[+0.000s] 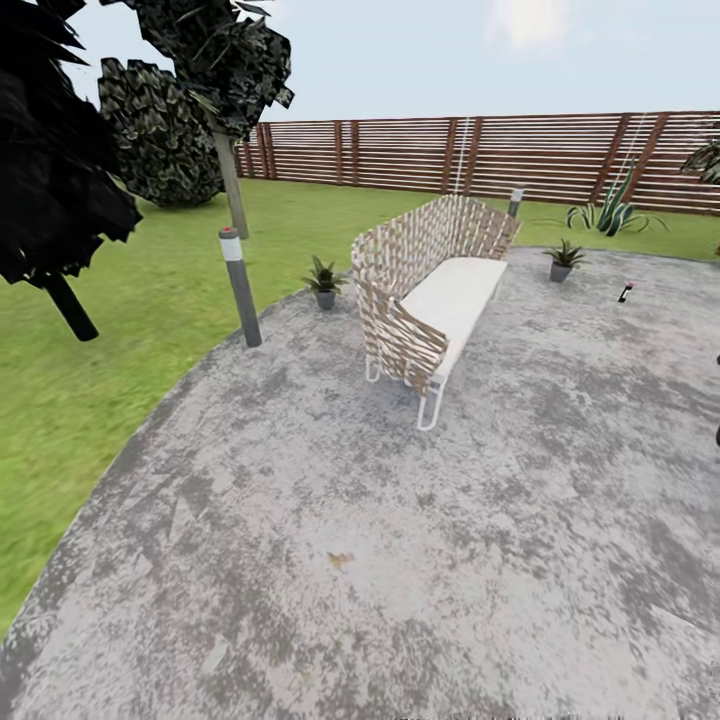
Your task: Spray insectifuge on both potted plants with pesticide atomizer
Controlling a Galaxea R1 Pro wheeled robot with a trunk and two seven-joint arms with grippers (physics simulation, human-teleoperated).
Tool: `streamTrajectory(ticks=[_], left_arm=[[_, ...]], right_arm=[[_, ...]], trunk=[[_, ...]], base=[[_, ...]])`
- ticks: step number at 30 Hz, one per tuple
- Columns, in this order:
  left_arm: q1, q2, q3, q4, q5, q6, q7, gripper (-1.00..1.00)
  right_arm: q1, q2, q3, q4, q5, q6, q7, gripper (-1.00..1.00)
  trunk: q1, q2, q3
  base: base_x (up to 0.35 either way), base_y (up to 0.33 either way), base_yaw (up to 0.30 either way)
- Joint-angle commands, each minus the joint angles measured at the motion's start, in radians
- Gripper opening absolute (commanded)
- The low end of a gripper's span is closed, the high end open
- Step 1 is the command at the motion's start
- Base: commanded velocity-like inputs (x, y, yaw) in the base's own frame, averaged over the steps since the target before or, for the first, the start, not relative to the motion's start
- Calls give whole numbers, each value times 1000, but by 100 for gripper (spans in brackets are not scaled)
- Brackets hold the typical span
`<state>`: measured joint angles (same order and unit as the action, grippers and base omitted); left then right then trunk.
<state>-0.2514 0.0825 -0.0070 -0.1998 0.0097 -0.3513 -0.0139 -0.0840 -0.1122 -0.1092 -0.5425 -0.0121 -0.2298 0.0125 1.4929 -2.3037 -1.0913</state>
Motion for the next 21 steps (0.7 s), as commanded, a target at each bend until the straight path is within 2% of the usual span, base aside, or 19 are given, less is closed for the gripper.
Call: streamTrajectory(ticks=[1, 9, 17, 21], left_arm=[[0, 0, -1, 0, 1, -3, -1, 100], [0, 0, -1, 0, 1, -3, -1, 100], [0, 0, -1, 0, 1, -3, -1, 100], [0, 0, -1, 0, 1, -3, -1, 100]], right_arm=[[-1, 0, -1, 1, -1, -3, 1, 100], [-1, 0, -1, 1, -1, -3, 1, 100], [-1, 0, -1, 1, -1, -3, 1, 100], [-1, 0, -1, 1, -1, -3, 1, 100]], trunk=[[0, 0, -1], [0, 0, -1], [30, -56, -26], [30, -56, -26]], base=[[0, 0, -300], [0, 0, -300], [0, 0, -300], [0, 0, -300]])
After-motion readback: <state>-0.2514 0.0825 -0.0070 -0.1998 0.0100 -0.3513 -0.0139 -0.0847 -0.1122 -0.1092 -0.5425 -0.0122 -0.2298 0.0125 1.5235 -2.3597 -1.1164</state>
